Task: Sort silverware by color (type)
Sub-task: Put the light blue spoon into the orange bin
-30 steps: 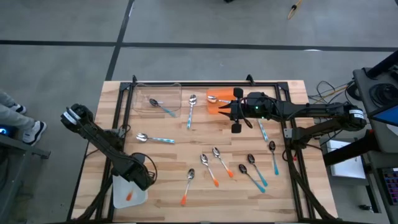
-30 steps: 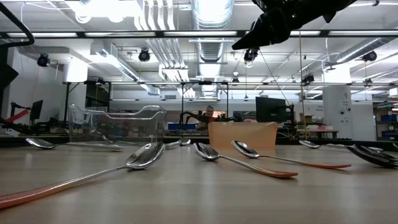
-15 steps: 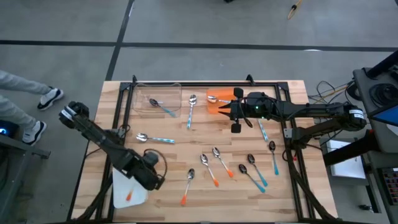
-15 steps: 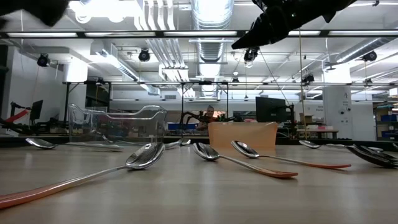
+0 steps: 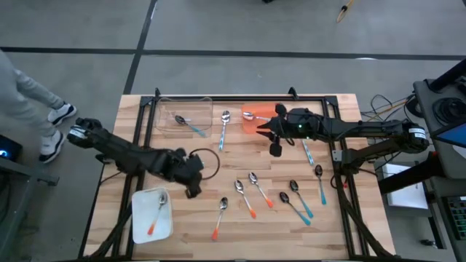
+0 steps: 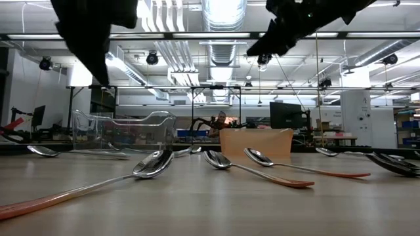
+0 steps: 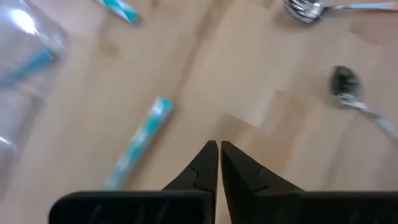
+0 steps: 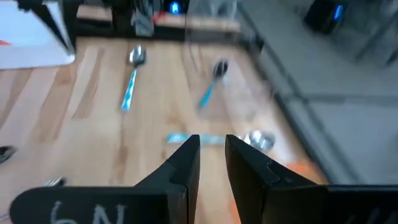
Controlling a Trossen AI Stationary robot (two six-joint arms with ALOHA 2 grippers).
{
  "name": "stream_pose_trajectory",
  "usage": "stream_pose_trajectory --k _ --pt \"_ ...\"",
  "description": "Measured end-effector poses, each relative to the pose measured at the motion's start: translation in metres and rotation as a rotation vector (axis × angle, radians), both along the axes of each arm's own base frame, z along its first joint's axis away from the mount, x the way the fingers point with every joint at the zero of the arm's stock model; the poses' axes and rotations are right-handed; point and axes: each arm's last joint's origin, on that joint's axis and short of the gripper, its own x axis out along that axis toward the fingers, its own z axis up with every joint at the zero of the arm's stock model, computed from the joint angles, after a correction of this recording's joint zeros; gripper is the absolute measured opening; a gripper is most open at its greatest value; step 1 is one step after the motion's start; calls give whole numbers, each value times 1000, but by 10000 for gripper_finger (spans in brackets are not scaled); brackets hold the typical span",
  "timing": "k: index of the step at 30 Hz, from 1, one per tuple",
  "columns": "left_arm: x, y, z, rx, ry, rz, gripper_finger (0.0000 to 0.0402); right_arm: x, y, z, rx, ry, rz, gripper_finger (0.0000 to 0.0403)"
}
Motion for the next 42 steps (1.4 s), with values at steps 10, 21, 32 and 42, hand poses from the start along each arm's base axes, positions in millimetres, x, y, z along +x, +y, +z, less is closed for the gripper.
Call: stream_pose_trajectory --k 10,21,32,42 --pt "16 27 23 410 -168 -182 0 -5 1 -10 330 49 -169 68" --pt "9 62 32 415 -505 -519 0 -5 1 -7 510 -8 -264 68" --pt "-12 117 34 564 -763 -319 0 -8 -2 -2 608 25 -348 68" --pt "-18 143 47 624 -758 -209 0 -25 -10 -18 754 201 -568 68"
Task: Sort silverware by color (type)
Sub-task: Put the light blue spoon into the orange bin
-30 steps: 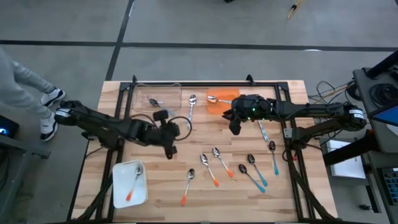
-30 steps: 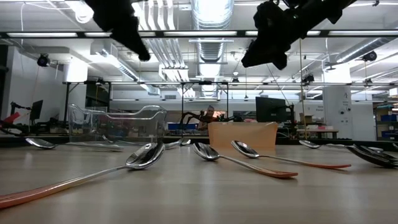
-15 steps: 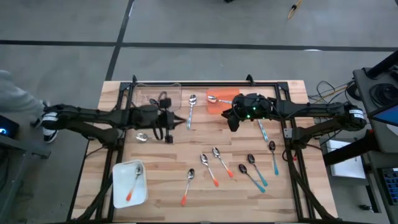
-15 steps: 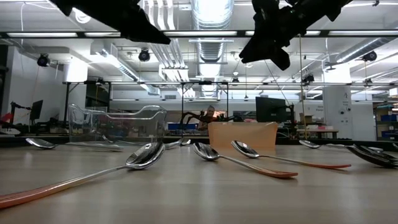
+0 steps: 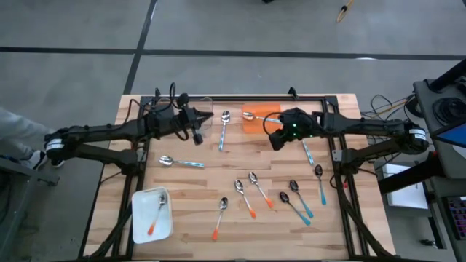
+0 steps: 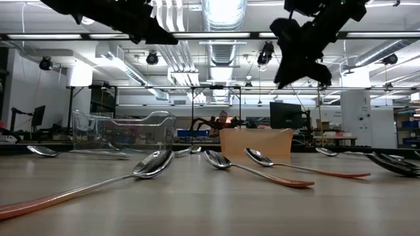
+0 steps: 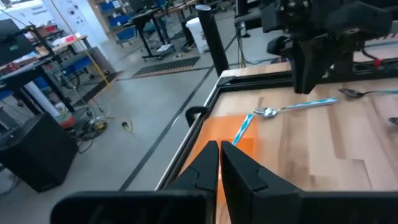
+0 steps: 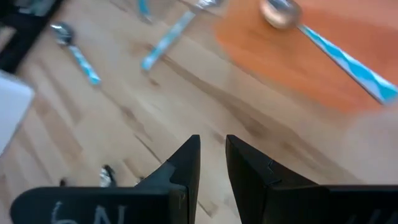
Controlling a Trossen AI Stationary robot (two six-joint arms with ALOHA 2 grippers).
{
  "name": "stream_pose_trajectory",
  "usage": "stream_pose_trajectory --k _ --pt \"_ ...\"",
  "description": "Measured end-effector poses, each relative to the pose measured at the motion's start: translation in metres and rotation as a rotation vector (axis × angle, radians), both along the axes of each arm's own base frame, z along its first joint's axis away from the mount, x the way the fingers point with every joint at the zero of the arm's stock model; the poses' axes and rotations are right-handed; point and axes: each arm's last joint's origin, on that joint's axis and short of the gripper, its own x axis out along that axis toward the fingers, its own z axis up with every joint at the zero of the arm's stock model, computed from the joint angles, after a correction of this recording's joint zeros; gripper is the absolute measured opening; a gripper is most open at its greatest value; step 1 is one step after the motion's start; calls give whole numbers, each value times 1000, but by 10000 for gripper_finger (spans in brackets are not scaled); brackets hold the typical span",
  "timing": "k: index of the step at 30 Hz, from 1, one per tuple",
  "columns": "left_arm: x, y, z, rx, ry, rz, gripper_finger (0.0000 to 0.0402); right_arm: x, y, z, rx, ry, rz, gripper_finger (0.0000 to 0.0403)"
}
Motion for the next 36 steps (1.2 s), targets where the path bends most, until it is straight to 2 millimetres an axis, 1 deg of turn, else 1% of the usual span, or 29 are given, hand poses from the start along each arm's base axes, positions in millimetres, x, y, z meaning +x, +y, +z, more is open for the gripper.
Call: stream_pose_trajectory --k 4,7,12,17,20,23,27,30,33,36 --pt "-1 1 -8 2 26 2 0 -9 -3 -7 71 88 -78 68" --pt "-1 0 -10 0 33 1 0 -12 -7 -14 117 155 -135 68" --pt "-2 0 -11 10 44 -1 0 -8 -16 -31 166 261 -166 68" --pt "-2 0 -4 16 30 -1 0 -3 -27 -50 239 339 -169 68" --pt "-3 0 -7 10 73 -1 0 -5 -36 -56 281 424 -205 68" --pt "-5 1 -6 26 83 37 0 -1 -46 -52 285 494 -212 68" --pt "-5 1 -8 26 100 57 0 15 -57 -38 258 514 -146 68" --pt "-6 1 -10 21 121 56 0 24 -62 -26 220 576 -93 68" --pt "-7 1 -12 15 143 56 0 27 -65 -18 205 675 -62 68" --pt "-7 1 -12 9 149 58 0 26 -67 -16 165 774 -46 68"
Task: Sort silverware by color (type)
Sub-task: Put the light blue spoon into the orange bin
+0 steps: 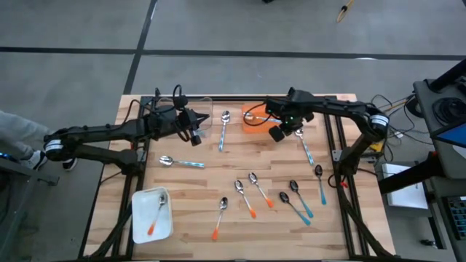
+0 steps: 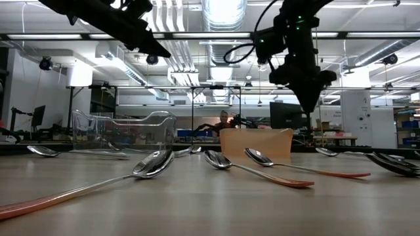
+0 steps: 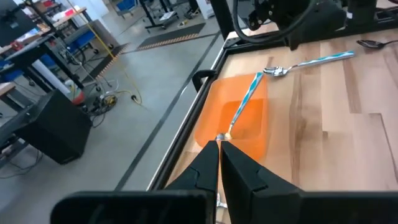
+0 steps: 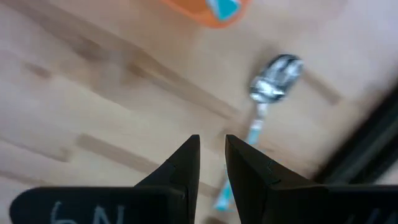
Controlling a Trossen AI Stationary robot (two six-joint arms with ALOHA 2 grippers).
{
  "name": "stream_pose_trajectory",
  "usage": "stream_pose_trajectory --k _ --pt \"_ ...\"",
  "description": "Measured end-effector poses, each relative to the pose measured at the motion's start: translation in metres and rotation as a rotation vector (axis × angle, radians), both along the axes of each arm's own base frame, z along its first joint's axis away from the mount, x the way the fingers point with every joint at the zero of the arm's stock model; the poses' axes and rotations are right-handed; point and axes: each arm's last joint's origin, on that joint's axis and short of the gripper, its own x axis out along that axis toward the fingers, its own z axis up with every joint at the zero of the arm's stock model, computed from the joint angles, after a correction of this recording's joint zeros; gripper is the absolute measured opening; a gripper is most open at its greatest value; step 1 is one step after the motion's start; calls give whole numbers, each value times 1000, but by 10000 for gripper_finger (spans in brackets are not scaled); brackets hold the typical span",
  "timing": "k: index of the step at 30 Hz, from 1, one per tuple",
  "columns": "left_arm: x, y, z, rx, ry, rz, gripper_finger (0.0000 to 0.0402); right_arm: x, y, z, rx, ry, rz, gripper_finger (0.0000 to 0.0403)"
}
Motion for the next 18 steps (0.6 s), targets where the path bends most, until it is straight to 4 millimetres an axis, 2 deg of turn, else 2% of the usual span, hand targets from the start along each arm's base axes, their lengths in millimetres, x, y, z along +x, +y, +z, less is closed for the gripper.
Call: stream_pose_trajectory --k 3,8,18 --pt "0 0 0 -8 -5 3 0 -4 -4 -2 -11 36 21 68" --pt "0 0 0 -32 -14 11 0 -18 -13 -17 18 85 11 68" --pt "-1 0 -1 -18 7 5 0 -48 -25 -61 61 118 -55 68"
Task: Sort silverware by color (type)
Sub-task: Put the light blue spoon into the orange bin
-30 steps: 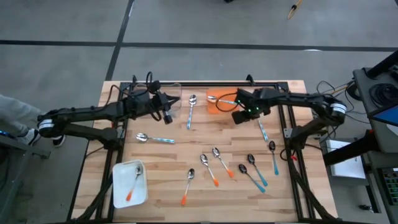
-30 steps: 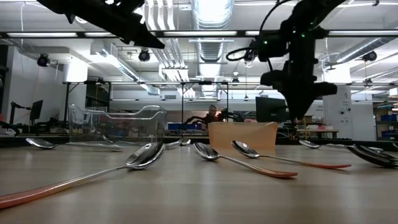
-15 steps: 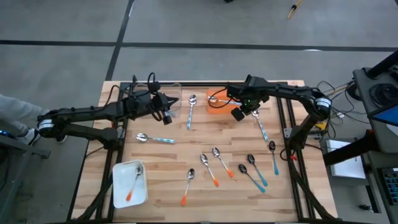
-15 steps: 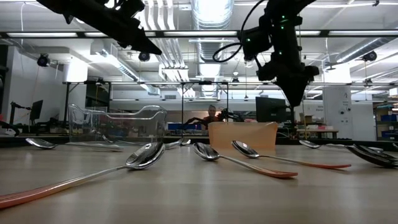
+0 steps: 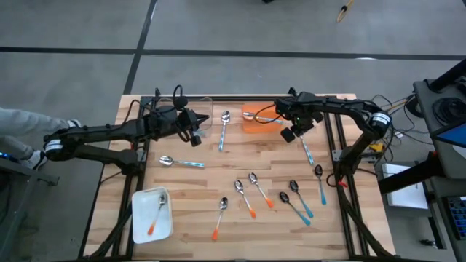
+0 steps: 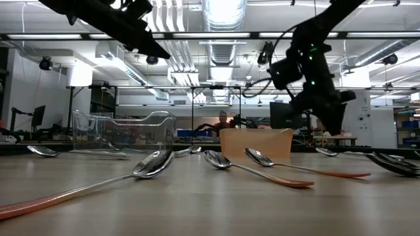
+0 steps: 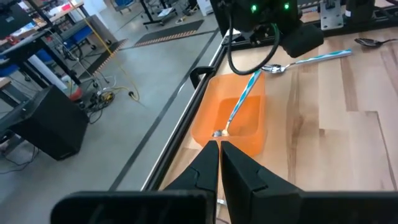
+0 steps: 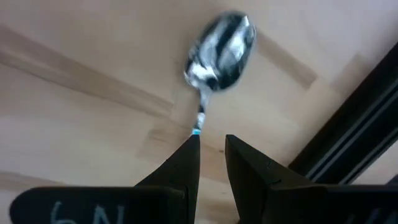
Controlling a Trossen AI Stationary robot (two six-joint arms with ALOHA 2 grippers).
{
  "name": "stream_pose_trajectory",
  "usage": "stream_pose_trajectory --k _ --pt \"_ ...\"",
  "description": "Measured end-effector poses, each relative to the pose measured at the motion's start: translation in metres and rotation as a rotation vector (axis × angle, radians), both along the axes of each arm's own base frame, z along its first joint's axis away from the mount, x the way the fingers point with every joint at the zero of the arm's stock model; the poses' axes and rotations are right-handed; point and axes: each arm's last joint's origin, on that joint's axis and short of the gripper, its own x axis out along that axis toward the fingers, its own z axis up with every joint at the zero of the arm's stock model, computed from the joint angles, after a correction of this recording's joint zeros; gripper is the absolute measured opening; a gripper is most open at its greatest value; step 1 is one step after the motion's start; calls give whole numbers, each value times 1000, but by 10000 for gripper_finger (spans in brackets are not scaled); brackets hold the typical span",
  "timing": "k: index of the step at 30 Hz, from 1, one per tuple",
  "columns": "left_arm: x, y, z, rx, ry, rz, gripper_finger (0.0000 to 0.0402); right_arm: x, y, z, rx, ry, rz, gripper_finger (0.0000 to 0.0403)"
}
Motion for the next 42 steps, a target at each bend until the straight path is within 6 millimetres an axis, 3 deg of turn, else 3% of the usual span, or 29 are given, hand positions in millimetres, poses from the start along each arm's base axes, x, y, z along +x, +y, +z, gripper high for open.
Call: stream_pose_trajectory --k 10,27,42 --pt "0 0 0 20 11 -8 0 -11 2 -17 33 6 -88 72" --pt "0 0 0 25 12 -10 0 -13 7 -23 108 -20 -159 155" --pt "0 0 1 27 5 -10 0 -18 11 -47 71 -79 -191 154"
